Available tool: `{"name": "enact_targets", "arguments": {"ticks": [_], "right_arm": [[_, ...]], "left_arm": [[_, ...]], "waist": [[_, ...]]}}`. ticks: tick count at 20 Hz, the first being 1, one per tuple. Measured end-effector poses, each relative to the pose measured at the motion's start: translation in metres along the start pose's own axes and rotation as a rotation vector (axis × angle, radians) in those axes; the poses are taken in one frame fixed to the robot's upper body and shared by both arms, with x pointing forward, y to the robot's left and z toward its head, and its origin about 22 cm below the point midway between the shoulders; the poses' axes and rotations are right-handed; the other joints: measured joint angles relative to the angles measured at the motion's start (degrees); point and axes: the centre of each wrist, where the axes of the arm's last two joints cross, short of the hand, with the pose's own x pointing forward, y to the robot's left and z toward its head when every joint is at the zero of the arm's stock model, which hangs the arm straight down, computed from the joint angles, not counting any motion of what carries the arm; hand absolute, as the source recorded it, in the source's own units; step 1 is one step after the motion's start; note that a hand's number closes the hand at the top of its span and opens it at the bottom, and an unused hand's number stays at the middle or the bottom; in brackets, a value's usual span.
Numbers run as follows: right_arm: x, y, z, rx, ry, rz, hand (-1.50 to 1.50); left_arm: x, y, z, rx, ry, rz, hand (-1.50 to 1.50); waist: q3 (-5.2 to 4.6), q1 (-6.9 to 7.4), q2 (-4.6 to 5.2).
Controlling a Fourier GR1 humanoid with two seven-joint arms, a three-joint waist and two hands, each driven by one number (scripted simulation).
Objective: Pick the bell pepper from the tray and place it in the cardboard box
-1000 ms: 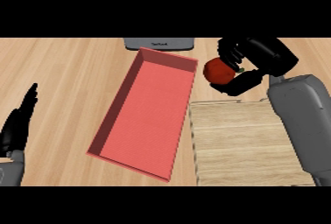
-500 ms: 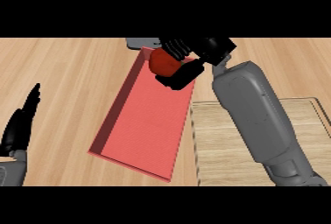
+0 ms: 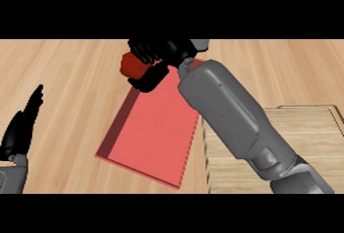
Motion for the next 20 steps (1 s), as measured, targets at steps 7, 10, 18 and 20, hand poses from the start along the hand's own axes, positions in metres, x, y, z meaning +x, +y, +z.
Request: {"name": "enact_targets", "arguments": {"ticks": [7, 10, 18, 20], "right_arm": [[-0.017, 0.032, -0.007, 0.007, 0.135, 0.007, -1.50], [-0.024, 0.038, -0.008, 0.031, 0.196, -0.030, -1.50], [-0.031, 0.045, -0.008, -0.018, 0.162, -0.130, -1.50], [-0.034, 0.045, -0.007, -0.065, 0.130, -0.168, -1.50]], "left_arm": [[0.014, -0.007, -0.009, -0.013, -0.025, 0.000, 0.00], [0.013, -0.011, -0.009, -0.030, -0.029, 0.001, 0.00], [0.018, -0.020, -0.006, -0.030, -0.040, 0.001, 0.00], [0.019, -0.020, -0.007, -0.033, -0.035, 0.001, 0.00]], "waist": [[-0.03, 1.63, 0.37], [-0.04, 2.38, 0.55], [-0.02, 3.06, 0.77], [-0.01, 2.83, 0.76]]}}
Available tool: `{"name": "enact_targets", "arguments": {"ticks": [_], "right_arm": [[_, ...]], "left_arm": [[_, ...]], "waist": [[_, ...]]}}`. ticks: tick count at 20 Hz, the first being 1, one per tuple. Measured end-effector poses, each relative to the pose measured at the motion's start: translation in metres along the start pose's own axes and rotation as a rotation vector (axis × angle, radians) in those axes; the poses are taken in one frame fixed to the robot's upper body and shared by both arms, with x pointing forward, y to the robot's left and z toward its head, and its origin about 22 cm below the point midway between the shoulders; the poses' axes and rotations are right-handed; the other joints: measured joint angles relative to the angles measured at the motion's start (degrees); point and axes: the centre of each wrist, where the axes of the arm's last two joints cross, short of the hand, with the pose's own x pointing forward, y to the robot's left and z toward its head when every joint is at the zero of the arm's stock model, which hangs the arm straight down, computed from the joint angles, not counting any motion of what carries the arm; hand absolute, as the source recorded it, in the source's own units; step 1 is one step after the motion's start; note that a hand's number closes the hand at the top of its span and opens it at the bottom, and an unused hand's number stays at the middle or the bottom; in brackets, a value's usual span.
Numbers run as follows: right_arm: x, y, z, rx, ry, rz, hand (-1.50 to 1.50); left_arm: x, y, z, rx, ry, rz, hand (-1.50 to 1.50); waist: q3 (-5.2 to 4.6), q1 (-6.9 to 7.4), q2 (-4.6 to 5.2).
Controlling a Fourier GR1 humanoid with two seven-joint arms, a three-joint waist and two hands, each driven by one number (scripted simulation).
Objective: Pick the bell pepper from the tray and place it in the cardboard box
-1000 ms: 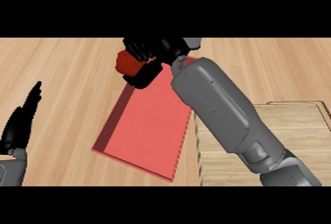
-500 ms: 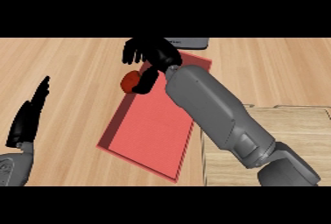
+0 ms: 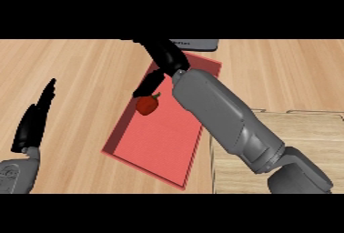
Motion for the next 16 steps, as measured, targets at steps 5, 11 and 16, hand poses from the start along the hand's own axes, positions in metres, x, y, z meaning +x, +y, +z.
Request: {"name": "enact_targets", "arguments": {"ticks": [5, 11, 16], "right_arm": [[-0.002, -0.007, -0.001, -0.115, -0.049, -0.142, -1.50], [-0.018, -0.043, -0.003, -0.187, -0.078, -0.282, -1.50], [-0.051, -0.095, 0.012, -0.230, -0.061, -0.340, -1.50]], "left_arm": [[-0.003, 0.005, 0.000, 0.014, 0.008, 0.002, 0.00], [-0.015, 0.010, 0.004, 0.038, 0.025, -0.002, 0.00], [-0.017, 0.018, 0.005, 0.048, 0.041, 0.003, 0.00]], "waist": [[0.02, -0.83, -0.15], [0.04, -2.54, -0.35], [0.05, -3.41, -0.60]]}}
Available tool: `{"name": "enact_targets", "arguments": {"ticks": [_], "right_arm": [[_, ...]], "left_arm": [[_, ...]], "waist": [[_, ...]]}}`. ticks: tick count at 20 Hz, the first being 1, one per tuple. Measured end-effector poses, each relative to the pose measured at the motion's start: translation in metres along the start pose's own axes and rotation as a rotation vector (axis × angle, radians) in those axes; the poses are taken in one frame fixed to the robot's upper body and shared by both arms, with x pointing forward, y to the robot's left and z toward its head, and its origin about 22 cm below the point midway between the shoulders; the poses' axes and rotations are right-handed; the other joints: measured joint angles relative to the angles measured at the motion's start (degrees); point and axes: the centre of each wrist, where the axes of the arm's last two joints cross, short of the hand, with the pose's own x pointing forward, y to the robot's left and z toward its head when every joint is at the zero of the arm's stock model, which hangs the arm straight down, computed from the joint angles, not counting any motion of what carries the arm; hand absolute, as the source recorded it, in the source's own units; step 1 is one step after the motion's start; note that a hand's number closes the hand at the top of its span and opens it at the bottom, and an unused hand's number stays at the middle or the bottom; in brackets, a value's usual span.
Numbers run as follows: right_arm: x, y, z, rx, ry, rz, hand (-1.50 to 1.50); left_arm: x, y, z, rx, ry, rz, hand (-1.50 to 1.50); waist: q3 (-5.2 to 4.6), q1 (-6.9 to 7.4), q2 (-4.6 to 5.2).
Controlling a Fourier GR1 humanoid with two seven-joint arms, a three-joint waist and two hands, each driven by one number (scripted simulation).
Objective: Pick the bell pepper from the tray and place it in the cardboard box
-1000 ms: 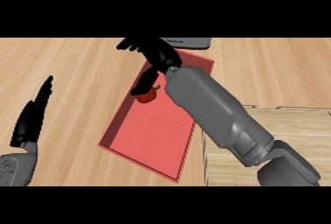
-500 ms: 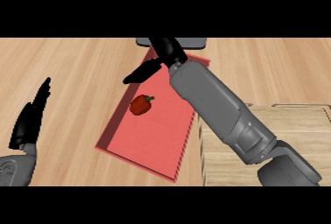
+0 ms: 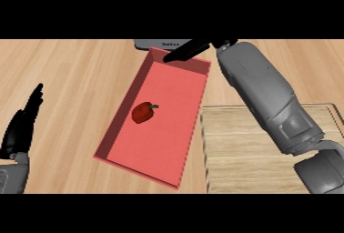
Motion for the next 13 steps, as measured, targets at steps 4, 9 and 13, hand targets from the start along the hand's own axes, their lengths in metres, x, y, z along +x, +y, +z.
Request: {"name": "enact_targets", "arguments": {"ticks": [4, 9, 13], "right_arm": [[-0.016, -0.049, 0.013, -0.040, 0.023, -0.001, -1.50], [-0.031, -0.115, 0.040, -0.063, 0.032, 0.026, -1.50], [-0.041, -0.159, 0.066, -0.032, 0.043, 0.051, -1.50]], "left_arm": [[-0.005, 0.001, 0.000, 0.003, -0.003, 0.000, 0.00], [-0.003, -0.002, 0.003, -0.001, -0.008, -0.001, 0.00], [-0.004, -0.003, 0.005, -0.003, -0.013, -0.001, 0.00]], "waist": [[0.02, -0.17, 0.07], [0.04, 0.16, 0.23], [0.07, 0.47, 0.38]]}}
